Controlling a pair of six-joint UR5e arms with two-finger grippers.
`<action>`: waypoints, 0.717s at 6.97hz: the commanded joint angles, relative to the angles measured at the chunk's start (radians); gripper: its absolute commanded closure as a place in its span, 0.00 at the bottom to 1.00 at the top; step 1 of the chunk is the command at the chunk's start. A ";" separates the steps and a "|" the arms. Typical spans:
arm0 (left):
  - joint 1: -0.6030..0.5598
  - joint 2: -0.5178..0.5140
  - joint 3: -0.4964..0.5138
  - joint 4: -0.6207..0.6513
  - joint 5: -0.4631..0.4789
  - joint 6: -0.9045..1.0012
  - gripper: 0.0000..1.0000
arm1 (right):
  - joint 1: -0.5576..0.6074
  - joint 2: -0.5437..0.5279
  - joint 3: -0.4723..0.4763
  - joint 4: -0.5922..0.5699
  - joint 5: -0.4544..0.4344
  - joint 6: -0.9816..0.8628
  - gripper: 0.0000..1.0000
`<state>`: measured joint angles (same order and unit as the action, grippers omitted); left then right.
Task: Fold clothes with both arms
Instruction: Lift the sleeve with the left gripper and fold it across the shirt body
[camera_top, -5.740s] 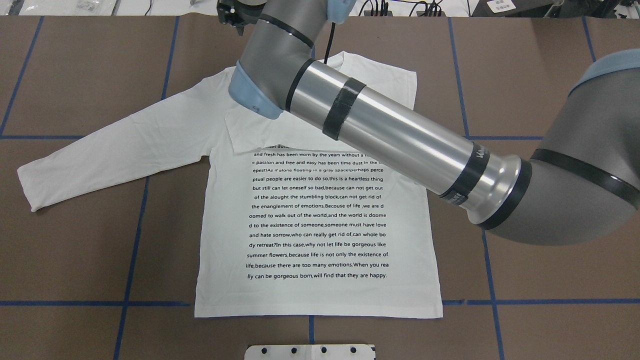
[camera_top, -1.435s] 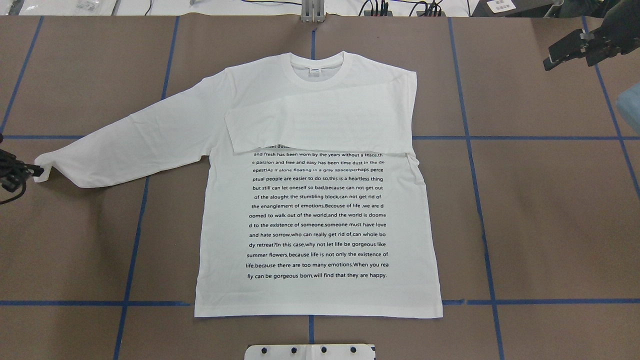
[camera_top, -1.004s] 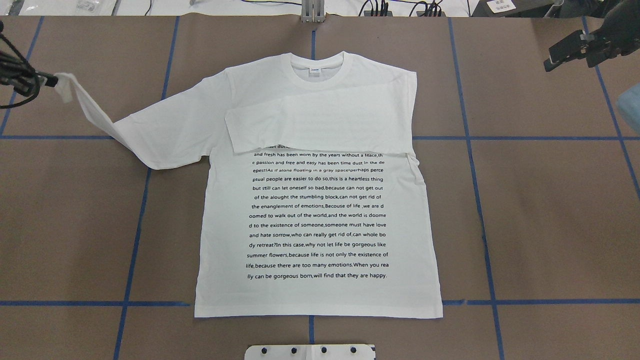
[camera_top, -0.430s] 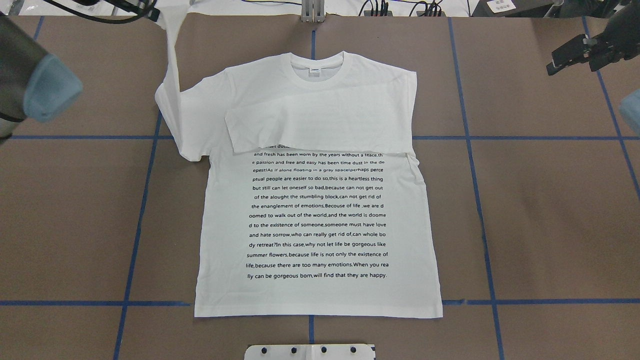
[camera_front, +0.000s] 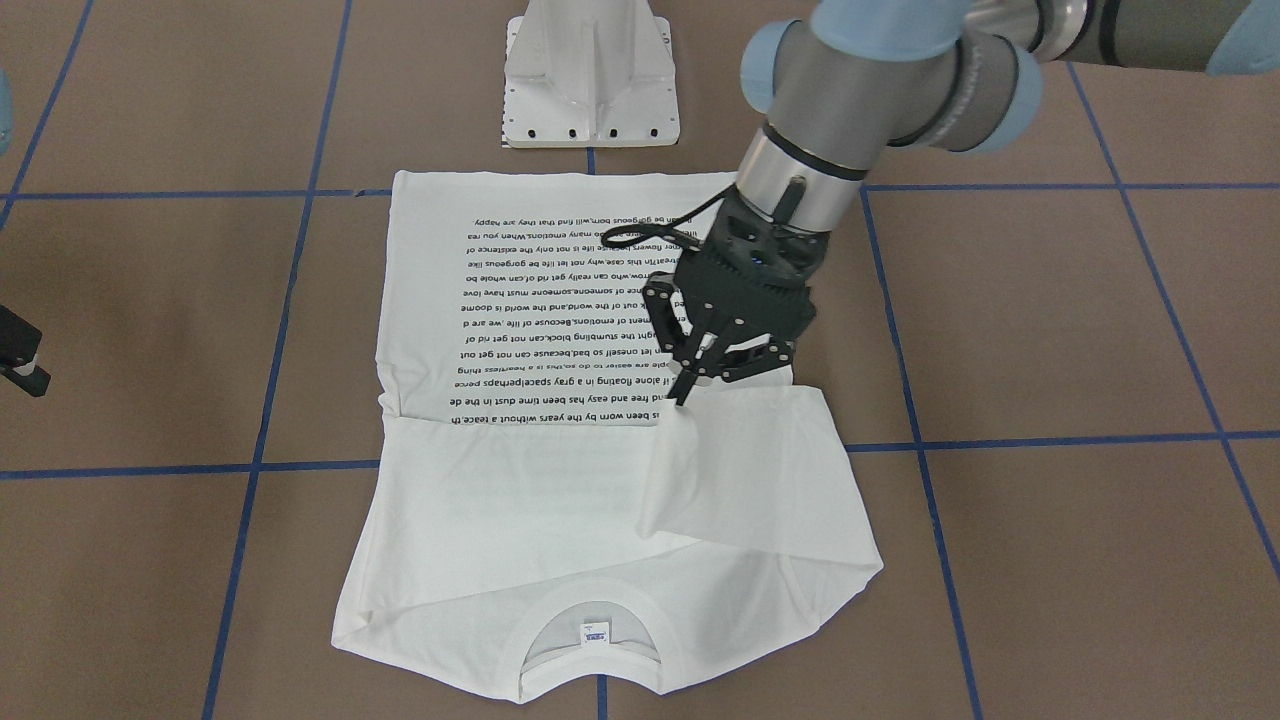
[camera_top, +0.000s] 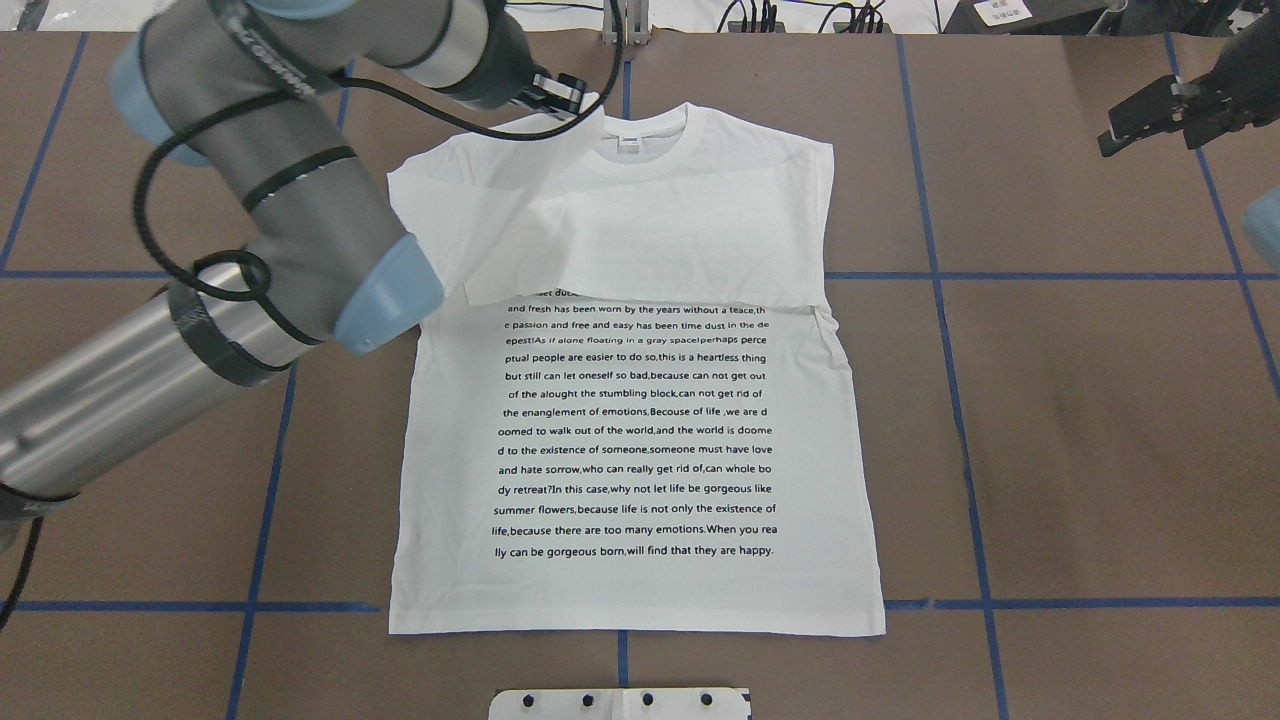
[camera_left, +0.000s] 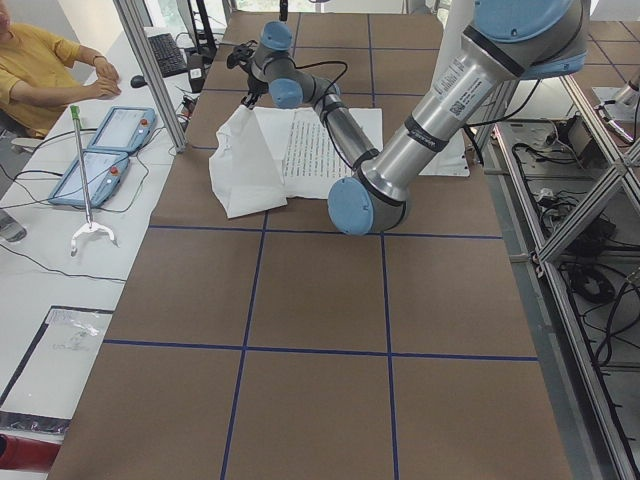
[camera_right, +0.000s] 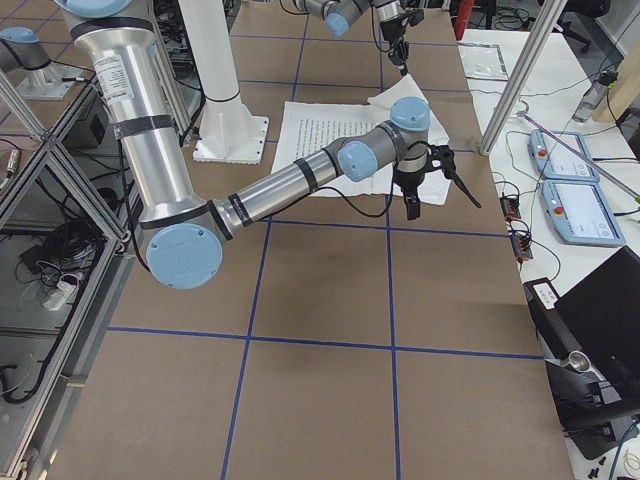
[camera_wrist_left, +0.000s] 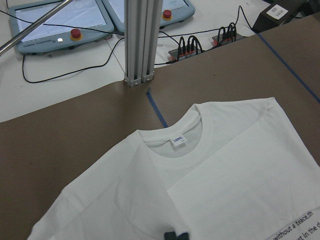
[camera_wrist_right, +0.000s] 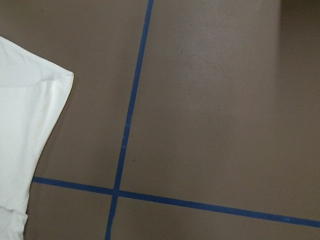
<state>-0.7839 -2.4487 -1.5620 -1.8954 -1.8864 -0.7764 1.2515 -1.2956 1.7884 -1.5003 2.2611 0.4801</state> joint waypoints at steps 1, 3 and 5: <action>0.087 -0.151 0.135 -0.014 0.070 -0.055 1.00 | 0.003 -0.007 0.002 -0.001 0.002 0.000 0.00; 0.168 -0.147 0.218 -0.164 0.117 -0.055 1.00 | 0.003 -0.021 0.008 0.000 0.012 0.003 0.00; 0.262 -0.148 0.243 -0.179 0.193 -0.058 0.90 | 0.003 -0.033 0.023 0.000 0.014 0.008 0.00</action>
<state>-0.5729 -2.5942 -1.3420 -2.0580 -1.7346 -0.8325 1.2547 -1.3223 1.8044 -1.5003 2.2733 0.4841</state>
